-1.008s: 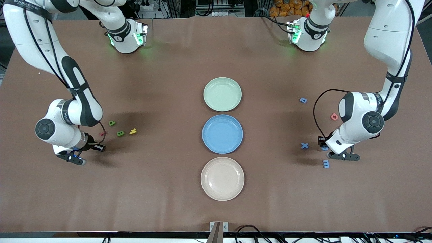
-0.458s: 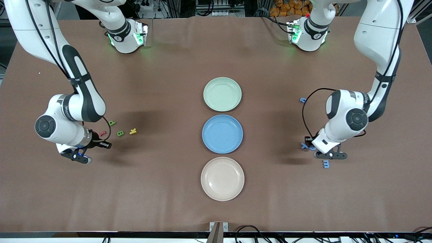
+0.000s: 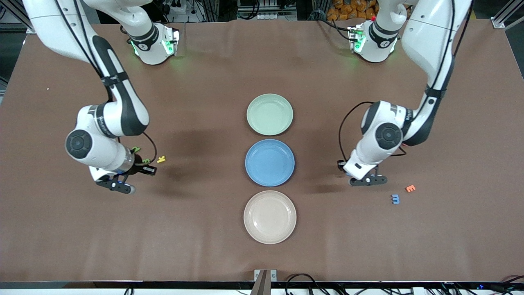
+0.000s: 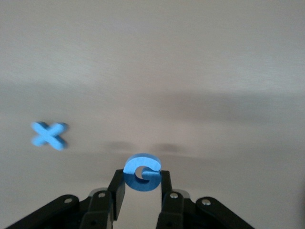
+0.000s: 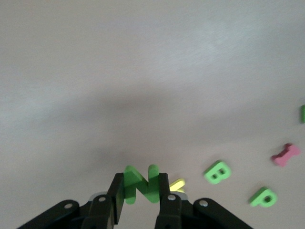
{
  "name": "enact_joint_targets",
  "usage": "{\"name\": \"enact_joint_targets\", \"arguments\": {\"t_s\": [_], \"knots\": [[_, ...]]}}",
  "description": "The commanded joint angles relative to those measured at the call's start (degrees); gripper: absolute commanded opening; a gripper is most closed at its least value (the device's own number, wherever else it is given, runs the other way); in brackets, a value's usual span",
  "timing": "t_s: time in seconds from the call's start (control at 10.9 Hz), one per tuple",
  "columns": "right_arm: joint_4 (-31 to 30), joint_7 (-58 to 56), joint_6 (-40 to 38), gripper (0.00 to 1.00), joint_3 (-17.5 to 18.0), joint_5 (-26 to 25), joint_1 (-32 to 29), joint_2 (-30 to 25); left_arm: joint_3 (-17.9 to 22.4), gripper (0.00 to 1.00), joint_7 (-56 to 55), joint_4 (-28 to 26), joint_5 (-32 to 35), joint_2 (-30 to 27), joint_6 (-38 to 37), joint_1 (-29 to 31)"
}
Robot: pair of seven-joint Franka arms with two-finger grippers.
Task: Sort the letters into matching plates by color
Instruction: 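Carry N to green plate while the left gripper carries G to blue plate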
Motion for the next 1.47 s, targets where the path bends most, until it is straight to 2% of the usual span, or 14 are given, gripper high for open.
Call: {"name": "enact_joint_targets", "arguments": {"t_s": [0.0, 0.46, 0.64, 0.82, 1.01, 1.1, 1.19, 1.37], "knots": [[-0.7, 10.8, -0.2, 0.05, 5.5, 0.5, 1.3, -2.1, 0.4, 0.0, -11.3, 2.5, 0.9, 0.0, -1.3, -6.5], [-0.5, 21.7, -0.3, 0.05, 12.3, -0.1, 4.2, -1.9, 0.1, 0.0, -22.3, 6.3, 0.6, -0.1, -1.3, -13.3], [-0.5, 23.3, -2.4, 0.05, 15.5, -0.2, 4.9, -1.8, -2.1, 0.0, -25.7, 7.6, 0.5, 0.2, -1.3, -14.2], [-0.5, 24.6, -3.6, 0.05, 16.5, -0.2, 7.7, -1.6, -3.5, 0.0, -30.1, 11.3, 0.6, 2.9, -1.2, -16.5], [-0.5, 31.1, -3.1, 0.05, 19.6, -0.3, 8.6, -0.9, -3.5, 0.0, -31.7, 15.2, 0.6, 6.3, -1.2, -17.7], [-0.5, 33.4, -3.1, 0.05, 19.7, -0.3, 10.3, -0.7, -3.5, 0.4, -31.7, 15.5, 0.5, 6.5, -1.3, -17.4], [-0.7, 36.0, -3.1, 0.06, 19.8, -0.3, 11.4, -0.5, -3.5, 0.99, -31.3, 15.5, 1.3, 6.3, -1.2, -17.1], [-0.5, 39.4, -2.4, 0.05, 21.2, -0.4, 12.3, 0.6, -3.4, 1.0, -31.4, 15.3, 1.0, 5.8, -1.5, -16.7]]}}
